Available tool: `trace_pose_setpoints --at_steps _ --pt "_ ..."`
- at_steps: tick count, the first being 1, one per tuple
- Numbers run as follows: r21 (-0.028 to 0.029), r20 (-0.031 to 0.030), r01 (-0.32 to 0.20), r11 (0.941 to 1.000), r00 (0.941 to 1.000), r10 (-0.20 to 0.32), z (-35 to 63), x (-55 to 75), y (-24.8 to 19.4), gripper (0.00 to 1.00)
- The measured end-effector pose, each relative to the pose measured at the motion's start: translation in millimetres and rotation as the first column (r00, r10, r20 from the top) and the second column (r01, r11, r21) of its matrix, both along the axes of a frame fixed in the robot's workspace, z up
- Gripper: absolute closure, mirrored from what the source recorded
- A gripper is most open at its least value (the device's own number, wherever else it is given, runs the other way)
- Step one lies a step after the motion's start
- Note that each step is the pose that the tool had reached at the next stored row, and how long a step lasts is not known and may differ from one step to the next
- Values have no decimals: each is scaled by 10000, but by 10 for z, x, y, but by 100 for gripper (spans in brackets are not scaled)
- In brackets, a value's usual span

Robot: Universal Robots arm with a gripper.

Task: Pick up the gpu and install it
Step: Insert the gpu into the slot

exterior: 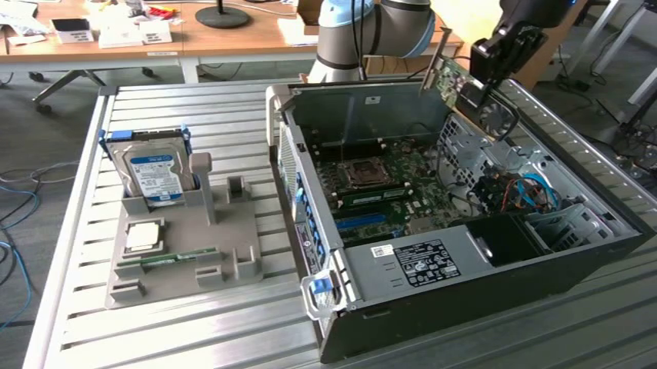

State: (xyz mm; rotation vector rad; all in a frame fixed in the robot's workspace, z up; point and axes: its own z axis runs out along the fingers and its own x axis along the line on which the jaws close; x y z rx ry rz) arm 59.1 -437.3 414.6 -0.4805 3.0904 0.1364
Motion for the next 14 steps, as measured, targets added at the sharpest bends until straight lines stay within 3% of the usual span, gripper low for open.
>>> trace_pose_setpoints --at_steps 8,14 --pt "1 0 -909 9959 9959 909 -1 0 0 73" --pt "1 0 -1652 9863 9863 1652 -2 0 0 73"
